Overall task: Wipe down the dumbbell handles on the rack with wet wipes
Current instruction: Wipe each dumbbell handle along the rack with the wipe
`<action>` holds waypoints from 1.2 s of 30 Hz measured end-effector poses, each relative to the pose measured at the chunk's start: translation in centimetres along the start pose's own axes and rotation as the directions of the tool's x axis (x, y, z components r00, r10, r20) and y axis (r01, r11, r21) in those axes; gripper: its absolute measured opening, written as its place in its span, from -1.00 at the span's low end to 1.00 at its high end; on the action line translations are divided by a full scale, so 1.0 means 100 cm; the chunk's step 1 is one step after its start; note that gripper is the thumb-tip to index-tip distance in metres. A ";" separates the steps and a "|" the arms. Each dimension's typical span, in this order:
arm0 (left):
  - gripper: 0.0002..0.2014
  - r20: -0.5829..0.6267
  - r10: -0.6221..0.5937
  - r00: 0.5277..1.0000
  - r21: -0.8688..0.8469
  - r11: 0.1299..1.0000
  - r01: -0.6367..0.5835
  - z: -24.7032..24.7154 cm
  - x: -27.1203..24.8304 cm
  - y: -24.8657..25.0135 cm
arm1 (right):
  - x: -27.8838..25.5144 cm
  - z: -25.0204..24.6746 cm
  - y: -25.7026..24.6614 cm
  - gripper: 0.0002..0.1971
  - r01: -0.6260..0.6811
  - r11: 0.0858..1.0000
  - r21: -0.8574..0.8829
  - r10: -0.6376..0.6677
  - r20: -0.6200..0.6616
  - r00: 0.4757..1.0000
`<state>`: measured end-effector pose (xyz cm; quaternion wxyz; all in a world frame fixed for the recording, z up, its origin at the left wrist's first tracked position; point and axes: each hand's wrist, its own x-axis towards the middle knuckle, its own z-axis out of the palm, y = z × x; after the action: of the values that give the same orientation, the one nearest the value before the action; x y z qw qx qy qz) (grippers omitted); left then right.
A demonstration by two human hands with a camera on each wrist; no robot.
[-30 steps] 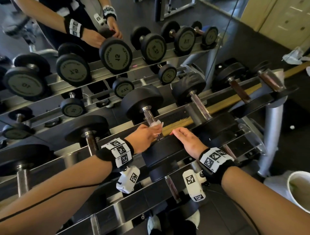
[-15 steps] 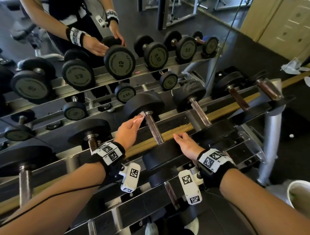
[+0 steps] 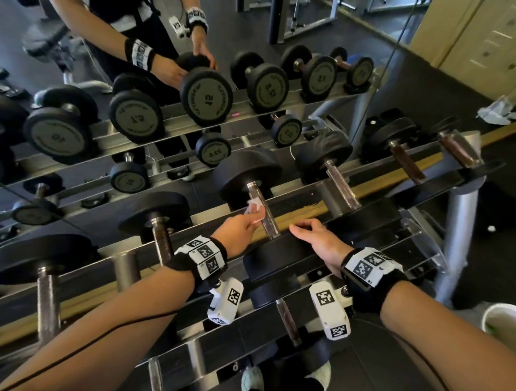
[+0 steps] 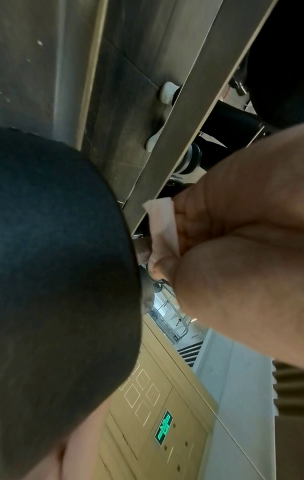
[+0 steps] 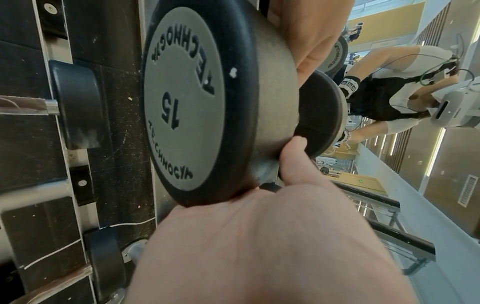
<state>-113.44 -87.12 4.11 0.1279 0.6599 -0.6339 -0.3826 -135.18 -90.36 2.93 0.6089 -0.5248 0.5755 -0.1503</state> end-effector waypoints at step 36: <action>-0.57 0.016 0.077 0.997 0.112 0.991 -0.078 0.007 -0.001 0.004 | -0.011 0.001 -0.006 -0.48 -0.004 0.998 -0.056 0.002 -0.034 0.999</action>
<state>-114.17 -86.86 3.95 0.1017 0.6387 -0.6805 -0.3446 -135.15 -89.73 3.97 0.5844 -0.5382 0.5905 -0.1420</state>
